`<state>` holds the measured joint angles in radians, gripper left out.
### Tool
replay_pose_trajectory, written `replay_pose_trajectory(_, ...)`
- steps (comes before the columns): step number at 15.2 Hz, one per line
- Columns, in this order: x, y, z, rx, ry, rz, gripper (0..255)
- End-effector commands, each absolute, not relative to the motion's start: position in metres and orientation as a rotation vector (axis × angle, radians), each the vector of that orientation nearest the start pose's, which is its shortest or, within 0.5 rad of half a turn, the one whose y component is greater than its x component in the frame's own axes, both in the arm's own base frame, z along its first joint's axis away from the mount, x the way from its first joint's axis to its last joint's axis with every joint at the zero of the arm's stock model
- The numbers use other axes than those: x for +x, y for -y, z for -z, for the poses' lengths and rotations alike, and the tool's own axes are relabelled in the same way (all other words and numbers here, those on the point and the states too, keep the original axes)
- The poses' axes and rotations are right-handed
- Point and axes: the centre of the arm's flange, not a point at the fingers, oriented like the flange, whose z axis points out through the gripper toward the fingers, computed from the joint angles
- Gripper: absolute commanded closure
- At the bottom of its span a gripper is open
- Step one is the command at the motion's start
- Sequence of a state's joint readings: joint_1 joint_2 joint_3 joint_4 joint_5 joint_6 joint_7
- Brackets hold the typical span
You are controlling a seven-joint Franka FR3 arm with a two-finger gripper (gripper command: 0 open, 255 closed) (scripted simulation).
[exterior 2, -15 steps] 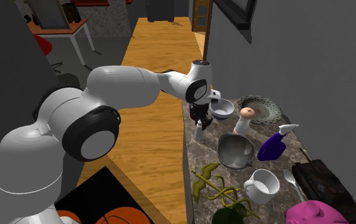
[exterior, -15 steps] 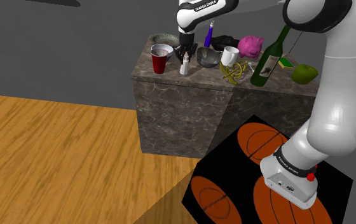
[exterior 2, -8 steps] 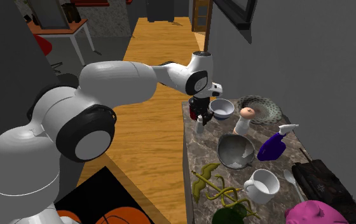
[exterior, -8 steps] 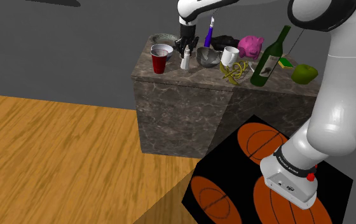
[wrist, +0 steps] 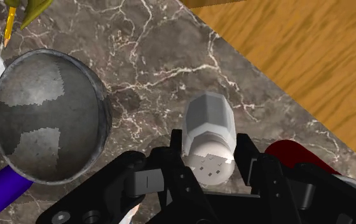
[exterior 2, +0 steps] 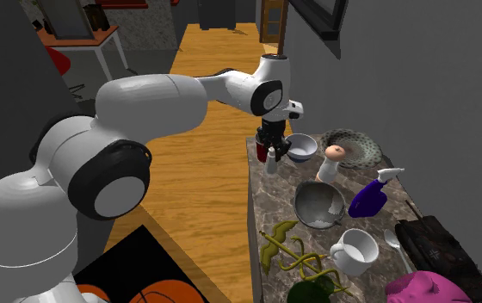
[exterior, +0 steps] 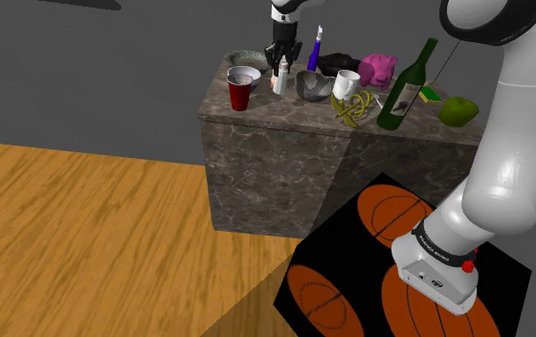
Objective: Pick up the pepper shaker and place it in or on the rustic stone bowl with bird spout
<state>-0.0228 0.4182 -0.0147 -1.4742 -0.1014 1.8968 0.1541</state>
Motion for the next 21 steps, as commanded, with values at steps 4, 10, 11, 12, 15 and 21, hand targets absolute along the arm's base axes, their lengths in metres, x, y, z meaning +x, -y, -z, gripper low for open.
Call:
replay_pose_trajectory(4,0.683,0.032,-0.465,-3.233,-0.256,0.016,255)
replay_pose_trajectory(10,0.683,0.032,-0.497,-3.233,-0.256,0.016,255)
replay_pose_trajectory(11,0.683,0.032,-0.502,-3.233,-0.256,0.016,255)
replay_pose_trajectory(12,0.683,0.032,-0.507,-3.233,-0.256,0.016,255)
replay_pose_trajectory(15,0.683,0.032,-0.521,-3.233,-0.256,0.016,255)
replay_pose_trajectory(21,0.683,0.111,-0.530,-3.233,-0.256,0.016,255)
